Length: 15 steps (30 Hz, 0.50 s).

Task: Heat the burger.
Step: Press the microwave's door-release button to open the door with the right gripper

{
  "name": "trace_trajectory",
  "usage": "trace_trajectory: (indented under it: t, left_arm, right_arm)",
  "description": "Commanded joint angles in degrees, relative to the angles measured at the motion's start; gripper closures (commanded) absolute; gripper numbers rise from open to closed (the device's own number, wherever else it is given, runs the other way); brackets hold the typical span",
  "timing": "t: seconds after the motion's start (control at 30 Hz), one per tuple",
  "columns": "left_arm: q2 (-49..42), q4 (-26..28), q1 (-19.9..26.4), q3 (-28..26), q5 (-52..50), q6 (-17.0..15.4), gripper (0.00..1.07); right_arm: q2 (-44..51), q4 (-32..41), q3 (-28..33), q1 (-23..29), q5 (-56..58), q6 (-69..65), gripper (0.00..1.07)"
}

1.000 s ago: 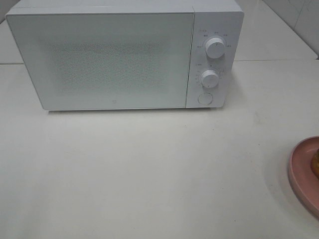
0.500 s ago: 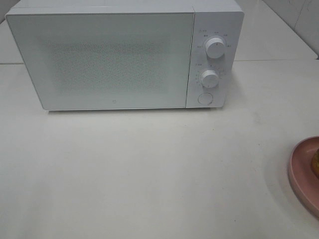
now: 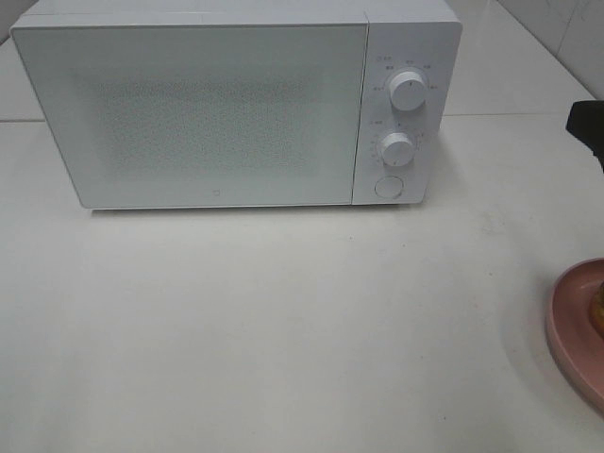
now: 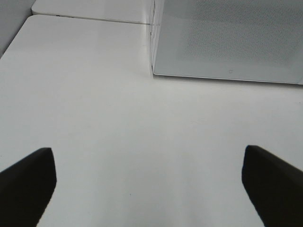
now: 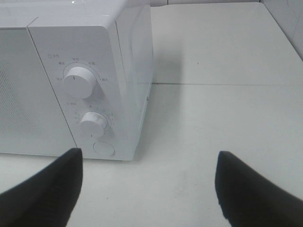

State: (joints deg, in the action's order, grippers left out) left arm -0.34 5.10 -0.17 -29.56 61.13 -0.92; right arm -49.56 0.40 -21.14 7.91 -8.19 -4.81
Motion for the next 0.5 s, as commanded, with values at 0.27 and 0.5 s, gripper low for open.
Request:
trace_trajectory:
  t: [0.27, 0.5]
  left_arm:
    - [-1.0, 0.6, 0.1, 0.0, 0.1, -0.1, 0.07]
    - [-1.0, 0.6, 0.1, 0.0, 0.1, -0.1, 0.07]
  right_arm:
    - [-8.4, 0.1, 1.3, -0.2, -14.9, 1.0, 0.32]
    - [-18.6, 0.6, 4.0, -0.2, -31.0, 5.5, 0.32]
